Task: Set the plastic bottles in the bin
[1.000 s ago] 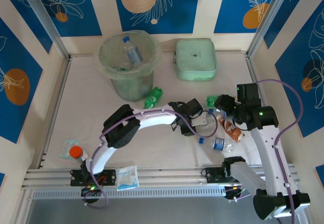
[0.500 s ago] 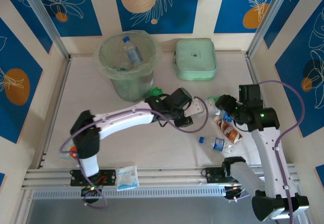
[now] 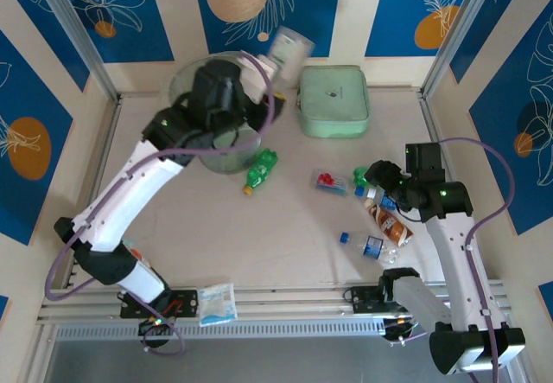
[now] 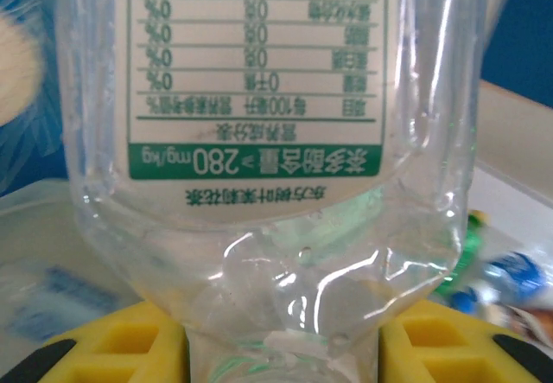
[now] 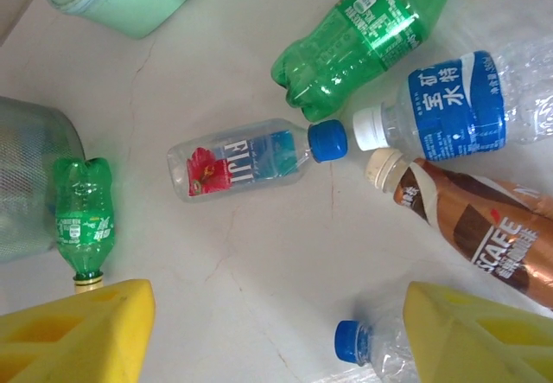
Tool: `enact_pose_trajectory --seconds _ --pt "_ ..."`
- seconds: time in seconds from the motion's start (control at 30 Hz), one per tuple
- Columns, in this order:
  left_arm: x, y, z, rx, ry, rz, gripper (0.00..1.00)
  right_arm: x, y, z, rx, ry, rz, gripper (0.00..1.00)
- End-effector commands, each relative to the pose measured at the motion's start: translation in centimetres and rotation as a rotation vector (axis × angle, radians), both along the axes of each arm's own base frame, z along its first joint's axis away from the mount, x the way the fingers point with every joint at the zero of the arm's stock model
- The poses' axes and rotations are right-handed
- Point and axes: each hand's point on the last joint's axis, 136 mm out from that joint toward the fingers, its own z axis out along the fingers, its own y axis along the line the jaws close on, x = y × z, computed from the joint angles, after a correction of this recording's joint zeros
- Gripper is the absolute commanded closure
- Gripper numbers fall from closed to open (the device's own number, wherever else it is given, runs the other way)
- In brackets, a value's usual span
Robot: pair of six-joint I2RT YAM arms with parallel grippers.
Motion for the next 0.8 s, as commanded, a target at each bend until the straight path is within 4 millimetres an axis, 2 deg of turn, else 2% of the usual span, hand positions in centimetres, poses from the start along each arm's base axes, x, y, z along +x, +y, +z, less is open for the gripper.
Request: enact_pose_trajectory --seconds 0.0,0.13,0.3,0.43,0.53,0.6,0.77 --pt "3.5 3.7 -2.7 0.021 0.111 0.145 0.67 0.3 1.0 0.5 0.036 -0.009 0.026 0.24" --pt "6.3 7.5 -3.9 0.014 0.159 0.269 0.68 0.3 1.3 0.9 0.03 -0.015 0.04 0.24" --pt "8.5 11.1 -5.1 -0.008 0.192 0.361 0.68 0.2 1.5 0.7 0.03 -0.01 0.05 0.24" --pt "9.8 14.0 -7.1 -0.008 0.253 0.432 0.69 0.1 1.5 0.8 0.022 -0.011 0.053 0.24" --pt "10.3 15.3 -8.7 -0.028 0.3 0.461 0.69 0.1 1.4 0.9 0.013 -0.012 0.05 0.24" --pt "10.3 15.5 -9.7 -0.038 0.33 0.459 0.67 0.1 1.3 0.9 0.012 -0.011 0.049 0.24" --pt "10.3 16.1 -10.8 -0.052 0.355 0.47 0.62 0.3 1.4 0.8 0.015 -0.006 0.047 0.24"
